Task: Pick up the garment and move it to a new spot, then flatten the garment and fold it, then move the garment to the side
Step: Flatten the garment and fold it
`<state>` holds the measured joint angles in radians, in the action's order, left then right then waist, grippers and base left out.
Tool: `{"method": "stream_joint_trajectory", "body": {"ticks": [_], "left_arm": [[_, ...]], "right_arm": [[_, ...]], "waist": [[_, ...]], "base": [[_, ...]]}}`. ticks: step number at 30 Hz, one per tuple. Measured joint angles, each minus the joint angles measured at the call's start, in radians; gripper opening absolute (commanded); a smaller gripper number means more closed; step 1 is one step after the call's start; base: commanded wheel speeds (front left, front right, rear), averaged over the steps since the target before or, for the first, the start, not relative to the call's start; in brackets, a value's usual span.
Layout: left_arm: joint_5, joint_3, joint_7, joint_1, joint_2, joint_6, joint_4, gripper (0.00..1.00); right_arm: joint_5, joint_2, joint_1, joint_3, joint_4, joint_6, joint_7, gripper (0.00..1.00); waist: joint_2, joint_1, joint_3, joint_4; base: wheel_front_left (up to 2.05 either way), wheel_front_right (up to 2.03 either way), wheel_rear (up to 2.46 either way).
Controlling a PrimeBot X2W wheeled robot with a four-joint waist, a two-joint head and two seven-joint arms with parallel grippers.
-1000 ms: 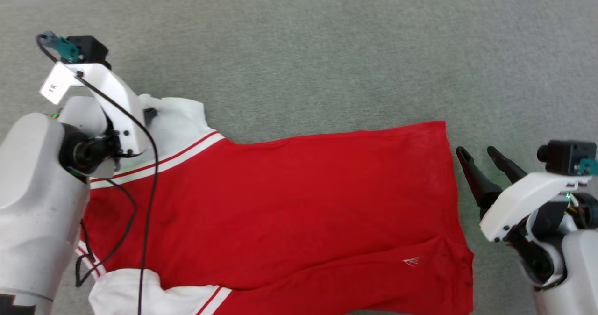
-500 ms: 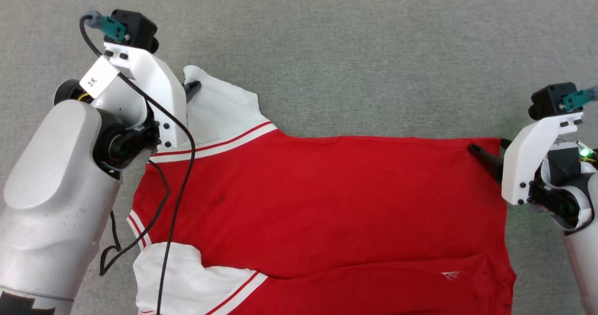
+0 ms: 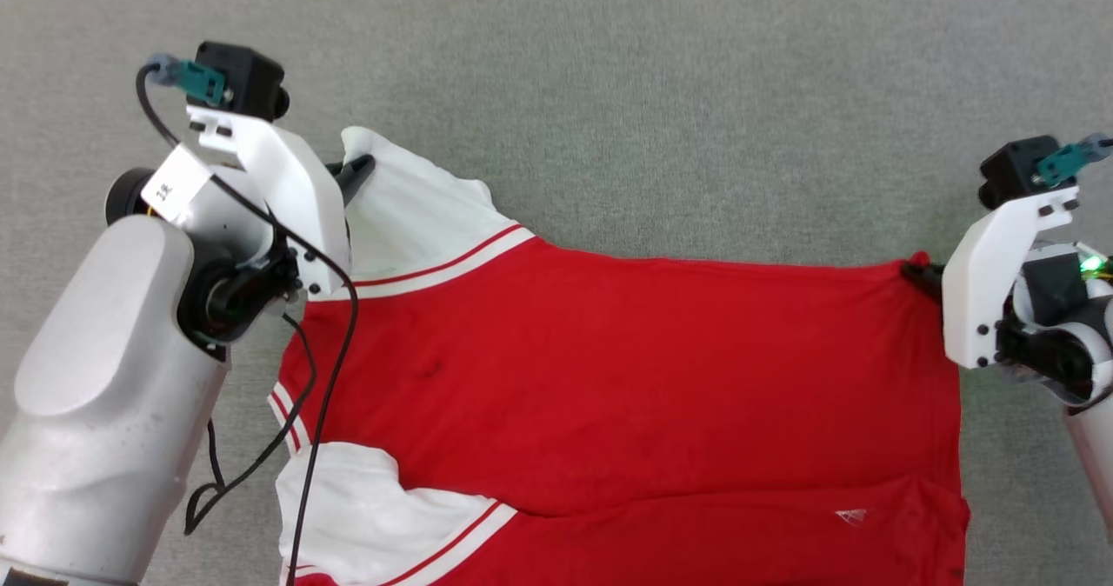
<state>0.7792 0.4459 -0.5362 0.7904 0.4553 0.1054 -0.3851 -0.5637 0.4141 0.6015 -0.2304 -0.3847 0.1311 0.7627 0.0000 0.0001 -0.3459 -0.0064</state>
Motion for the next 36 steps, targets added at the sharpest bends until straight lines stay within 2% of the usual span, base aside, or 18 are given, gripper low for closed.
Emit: {"method": "stream_joint_trajectory", "body": {"ticks": [5,11,15,23,29,36], "left_arm": [[0.008,-0.014,0.050,-0.058,0.008,-0.001,0.008,0.00],[0.027,-0.036,0.102,-0.179,0.031,-0.018,0.078,0.00],[0.050,-0.043,0.118,-0.286,0.040,-0.029,0.139,0.00],[0.069,-0.039,0.154,-0.516,0.052,-0.088,0.251,0.00],[0.100,-0.038,0.156,-0.658,0.063,-0.120,0.285,0.00],[0.141,-0.047,0.172,-0.774,0.048,-0.151,0.285,0.00]], "right_arm": [[0.000,0.016,-0.044,0.052,0.060,0.000,-0.045,0.00],[0.018,0.013,-0.188,0.129,0.146,0.000,-0.074,0.00],[0.037,-0.021,-0.307,0.189,0.204,0.000,-0.095,0.00],[0.054,-0.111,-0.519,0.265,0.262,0.000,-0.141,0.00],[0.058,-0.155,-0.615,0.294,0.259,0.000,-0.183,0.00],[0.060,-0.187,-0.675,0.310,0.236,0.000,-0.225,0.00]], "waist": [[0.0000,-0.0001,0.060,0.009],[0.0000,-0.0002,0.130,0.029],[0.0000,-0.0002,0.163,0.049],[0.0000,-0.0003,0.223,0.075],[0.0000,-0.0003,0.252,0.081],[0.0000,-0.0003,0.276,0.074]], "base": [[0.00,0.00,0.00],[0.00,0.00,0.00],[0.00,0.00,0.00],[0.00,0.00,0.00],[0.00,0.00,0.00],[0.00,0.00,0.00]]}}
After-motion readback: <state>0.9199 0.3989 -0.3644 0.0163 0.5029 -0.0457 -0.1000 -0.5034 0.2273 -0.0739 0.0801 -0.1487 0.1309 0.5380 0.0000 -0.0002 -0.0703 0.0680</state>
